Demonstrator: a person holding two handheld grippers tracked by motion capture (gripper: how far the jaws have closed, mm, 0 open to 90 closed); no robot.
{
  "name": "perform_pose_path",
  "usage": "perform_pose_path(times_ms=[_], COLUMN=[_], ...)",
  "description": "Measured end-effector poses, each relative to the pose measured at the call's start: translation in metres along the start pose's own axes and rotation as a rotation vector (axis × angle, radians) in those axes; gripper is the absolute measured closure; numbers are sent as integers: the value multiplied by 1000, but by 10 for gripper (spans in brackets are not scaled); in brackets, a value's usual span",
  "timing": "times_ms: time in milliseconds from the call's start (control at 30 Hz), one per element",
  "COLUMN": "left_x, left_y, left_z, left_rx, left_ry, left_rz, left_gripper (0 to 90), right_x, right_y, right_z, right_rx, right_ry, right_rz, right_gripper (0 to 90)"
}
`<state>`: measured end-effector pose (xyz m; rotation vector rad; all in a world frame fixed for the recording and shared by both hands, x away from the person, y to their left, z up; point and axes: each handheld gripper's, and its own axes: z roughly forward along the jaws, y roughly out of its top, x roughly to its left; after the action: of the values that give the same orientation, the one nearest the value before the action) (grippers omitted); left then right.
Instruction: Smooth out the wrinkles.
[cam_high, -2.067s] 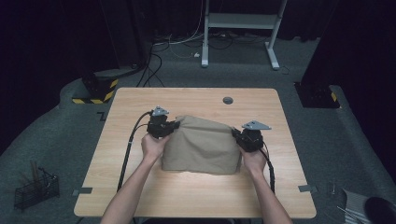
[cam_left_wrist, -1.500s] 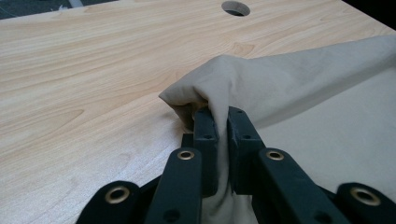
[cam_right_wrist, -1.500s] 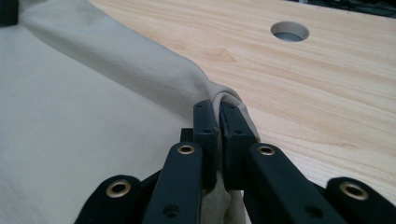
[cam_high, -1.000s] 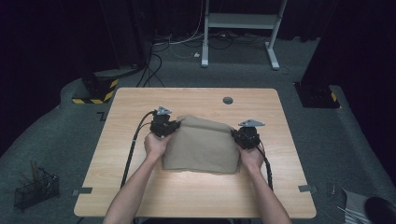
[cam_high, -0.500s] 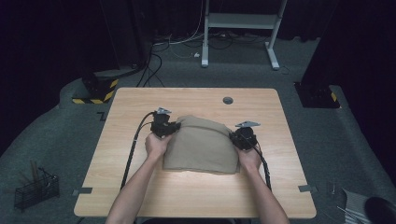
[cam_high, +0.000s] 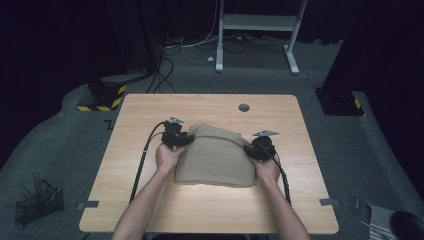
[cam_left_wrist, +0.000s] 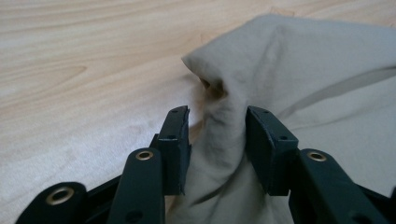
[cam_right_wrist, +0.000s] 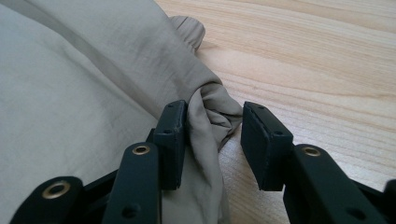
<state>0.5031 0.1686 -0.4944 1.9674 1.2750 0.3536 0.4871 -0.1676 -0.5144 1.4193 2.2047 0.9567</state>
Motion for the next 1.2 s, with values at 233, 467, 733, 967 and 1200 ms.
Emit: perform_pose_path(times_ms=[233, 467, 733, 967, 1200], left_x=[-10, -17, -28, -8, -41], left_y=[-14, -31, -44, -18, -21], left_z=[-2, -8, -31, -56, -76], left_rx=[32, 44, 13, -148, -214], left_ry=[-3, -39, -70, 14, -59], left_rz=[34, 18, 22, -56, 107], left_gripper=[600, 622, 620, 563, 485], right_x=[3, 6, 11, -8, 12], right_y=[-1, -5, -13, -3, -7], right_z=[-1, -5, -17, -33, -55], right_rx=[13, 18, 11, -118, -187], right_ry=[9, 26, 18, -5, 52], right_rz=[-16, -44, -102, -6, -84], right_gripper=[603, 606, 604, 570, 613])
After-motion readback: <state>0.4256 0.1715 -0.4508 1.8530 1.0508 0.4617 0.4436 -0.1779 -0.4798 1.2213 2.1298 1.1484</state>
